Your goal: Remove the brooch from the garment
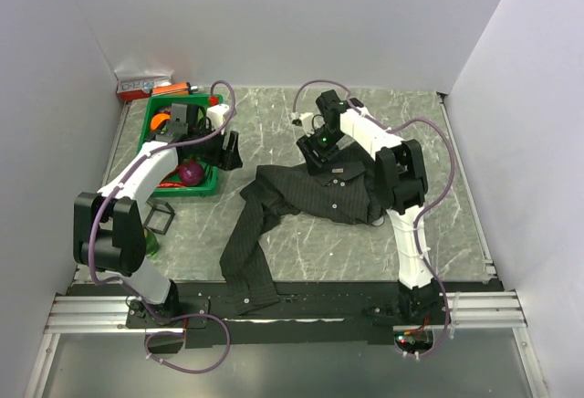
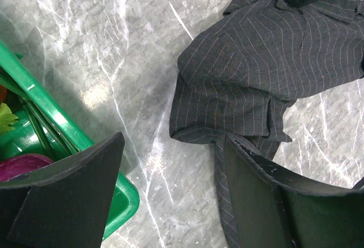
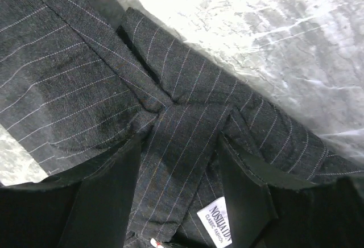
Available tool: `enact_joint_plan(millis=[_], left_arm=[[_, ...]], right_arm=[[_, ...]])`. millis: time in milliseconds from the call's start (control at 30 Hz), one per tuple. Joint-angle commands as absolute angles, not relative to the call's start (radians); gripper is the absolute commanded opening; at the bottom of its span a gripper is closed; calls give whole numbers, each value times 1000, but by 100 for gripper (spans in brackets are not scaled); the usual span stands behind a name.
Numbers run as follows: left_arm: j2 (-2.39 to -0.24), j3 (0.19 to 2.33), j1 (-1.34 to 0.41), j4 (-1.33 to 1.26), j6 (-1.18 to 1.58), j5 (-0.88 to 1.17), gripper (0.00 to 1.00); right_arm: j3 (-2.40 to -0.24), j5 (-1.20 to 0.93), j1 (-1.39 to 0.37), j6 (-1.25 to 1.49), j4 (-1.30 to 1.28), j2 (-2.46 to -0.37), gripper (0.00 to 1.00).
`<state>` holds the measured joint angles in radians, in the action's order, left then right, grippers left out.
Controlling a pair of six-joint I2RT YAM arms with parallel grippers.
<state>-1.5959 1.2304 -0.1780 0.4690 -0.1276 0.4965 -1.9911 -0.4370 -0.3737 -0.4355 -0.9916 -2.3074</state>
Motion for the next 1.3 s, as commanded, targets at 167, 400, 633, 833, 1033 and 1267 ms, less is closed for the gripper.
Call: enact_joint_plan(millis=[167, 400, 633, 833, 1033, 1267], left_arm=[[-1586, 1256, -173, 460, -132, 500, 76], [-1611, 1290, -173, 469, -133, 512, 76], [-1614, 1328, -175, 437, -144, 509, 76], [-1632, 1362, -173, 419, -137, 502, 76], [-1623, 1385, -173, 382, -144, 492, 76], [-1669, 1390, -181, 290, -133, 584, 76]], right_arm=[[-1962, -241, -437, -465, -1062, -2382, 34], [-2014, -219, -433, -488, -991, -2252, 2], [-2135, -339, -428, -523, -824, -1927, 0], [-2172, -356, -384, -399, -655, -1708, 0], [-2396, -272, -325, -370, -485, -1672, 0], [-2248, -144, -140, -330, -403, -1568, 0]])
